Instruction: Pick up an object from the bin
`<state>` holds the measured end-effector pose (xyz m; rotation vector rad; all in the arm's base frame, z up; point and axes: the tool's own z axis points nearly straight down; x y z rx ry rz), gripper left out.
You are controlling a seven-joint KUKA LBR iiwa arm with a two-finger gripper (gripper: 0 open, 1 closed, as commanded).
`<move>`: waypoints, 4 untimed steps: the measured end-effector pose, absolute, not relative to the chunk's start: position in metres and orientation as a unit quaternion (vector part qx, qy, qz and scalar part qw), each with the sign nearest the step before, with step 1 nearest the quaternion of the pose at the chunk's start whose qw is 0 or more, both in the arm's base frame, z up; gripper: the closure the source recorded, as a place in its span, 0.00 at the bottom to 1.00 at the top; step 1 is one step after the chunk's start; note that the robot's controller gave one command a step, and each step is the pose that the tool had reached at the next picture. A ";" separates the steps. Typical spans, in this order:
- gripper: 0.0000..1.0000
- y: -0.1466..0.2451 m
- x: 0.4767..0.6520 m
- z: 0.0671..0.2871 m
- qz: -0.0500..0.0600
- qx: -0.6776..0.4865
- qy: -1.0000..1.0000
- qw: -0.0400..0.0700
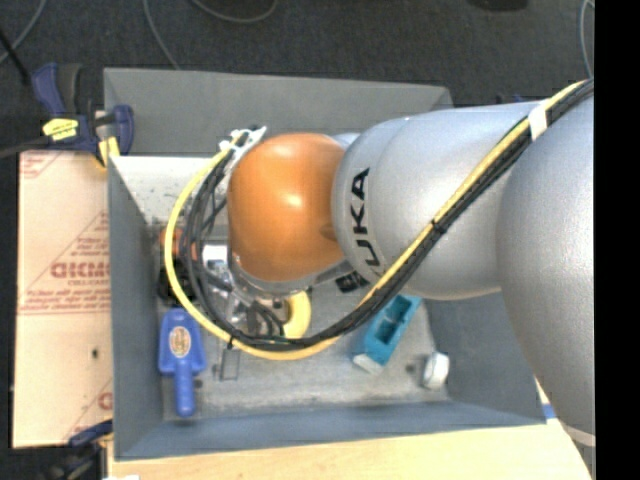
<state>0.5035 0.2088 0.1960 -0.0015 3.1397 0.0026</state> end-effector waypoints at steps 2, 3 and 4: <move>0.00 0.196 0.527 0.177 -0.001 0.182 0.983 -0.002; 0.00 0.168 0.535 0.208 0.001 0.141 0.990 0.001; 0.00 0.162 0.571 0.217 0.001 0.183 0.983 0.002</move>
Offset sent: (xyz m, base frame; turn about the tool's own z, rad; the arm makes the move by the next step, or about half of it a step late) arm 0.0838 -0.0272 0.0246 -0.2317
